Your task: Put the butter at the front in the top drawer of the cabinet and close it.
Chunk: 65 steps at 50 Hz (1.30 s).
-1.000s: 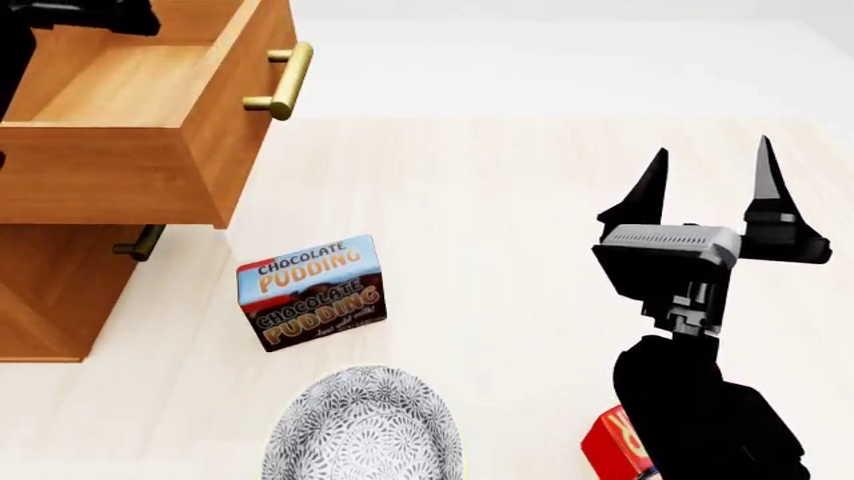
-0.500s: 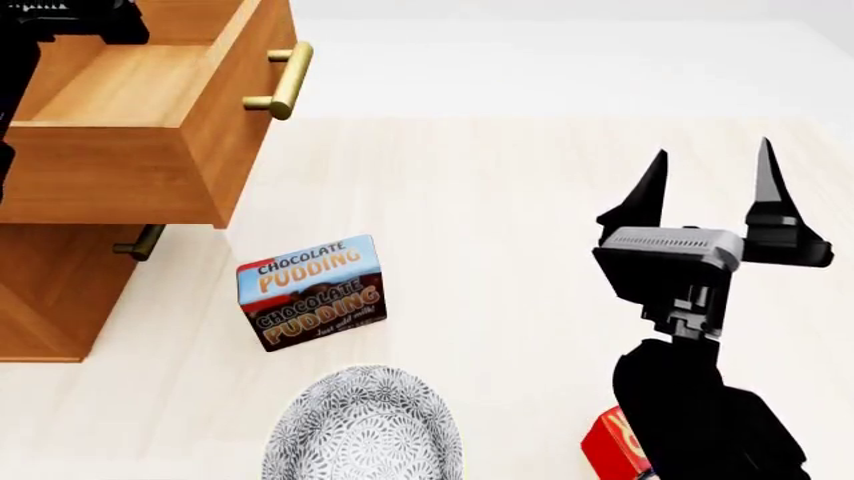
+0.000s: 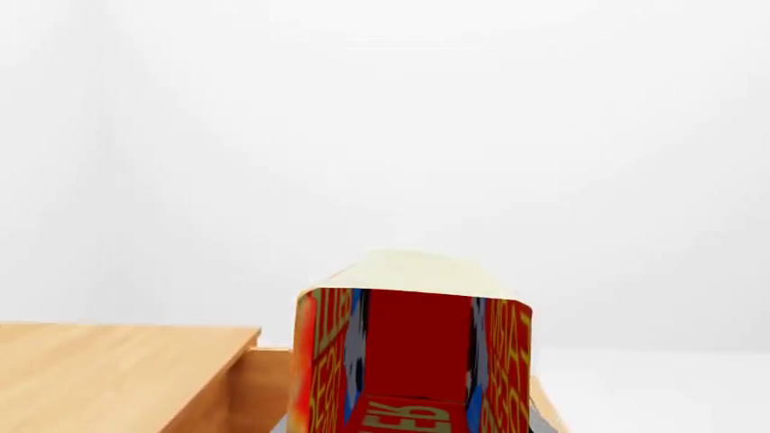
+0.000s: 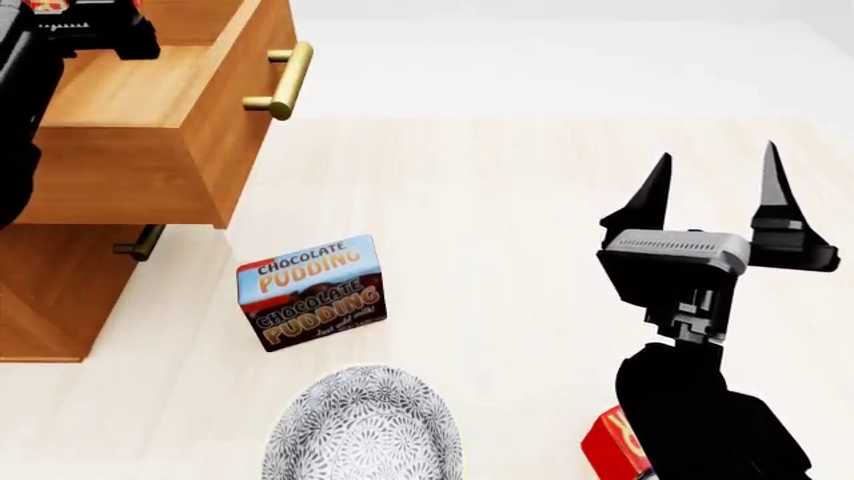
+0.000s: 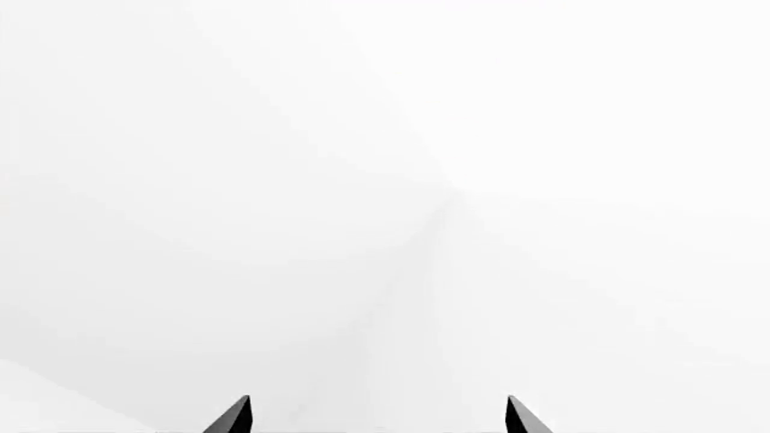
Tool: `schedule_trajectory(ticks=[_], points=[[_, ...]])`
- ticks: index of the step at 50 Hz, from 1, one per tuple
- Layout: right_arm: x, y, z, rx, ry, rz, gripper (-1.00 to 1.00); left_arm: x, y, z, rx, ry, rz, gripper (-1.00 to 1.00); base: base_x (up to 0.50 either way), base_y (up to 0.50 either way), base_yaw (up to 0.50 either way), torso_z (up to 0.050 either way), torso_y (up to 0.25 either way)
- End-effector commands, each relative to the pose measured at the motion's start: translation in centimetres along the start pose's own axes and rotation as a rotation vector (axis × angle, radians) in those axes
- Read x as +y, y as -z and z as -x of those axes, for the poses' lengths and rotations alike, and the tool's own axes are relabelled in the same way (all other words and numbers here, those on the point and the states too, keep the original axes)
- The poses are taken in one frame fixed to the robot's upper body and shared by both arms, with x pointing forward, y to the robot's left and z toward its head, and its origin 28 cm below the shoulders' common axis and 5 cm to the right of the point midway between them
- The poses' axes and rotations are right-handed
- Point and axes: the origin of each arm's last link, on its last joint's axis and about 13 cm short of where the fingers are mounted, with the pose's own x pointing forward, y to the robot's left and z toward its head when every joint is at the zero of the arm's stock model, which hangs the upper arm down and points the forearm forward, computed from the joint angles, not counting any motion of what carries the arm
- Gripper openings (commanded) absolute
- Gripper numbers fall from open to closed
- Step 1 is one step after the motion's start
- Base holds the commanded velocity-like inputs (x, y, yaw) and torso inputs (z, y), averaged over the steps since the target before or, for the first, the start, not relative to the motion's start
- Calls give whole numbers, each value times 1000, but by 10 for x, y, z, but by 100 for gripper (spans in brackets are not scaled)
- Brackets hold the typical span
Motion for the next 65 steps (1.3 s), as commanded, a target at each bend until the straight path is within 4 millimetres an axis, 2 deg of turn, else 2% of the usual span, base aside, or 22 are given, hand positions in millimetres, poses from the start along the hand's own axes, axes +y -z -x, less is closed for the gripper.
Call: schedule_trajectory(ticks=[1,25,51,52,65], points=[[0,1,1,7,0,-3,100,4,-4,-6,-31,-31,0,-100,0,0,0,0,0],[-1,3,3,24,2,-9,100,8,16,-16,30,-47,-4,-100,0,0,0,0,2],[0,3,4,30,4,-17,100,8,19,-16,44,-49,-14,-100,2,0,-1,0,0],[0,4,4,30,4,-16,100,8,18,-16,42,-49,-17,100,0,0,0,0,0],[-1,2,4,27,7,-15,100,9,16,-14,41,-51,-18,100,0,0,0,0,0]])
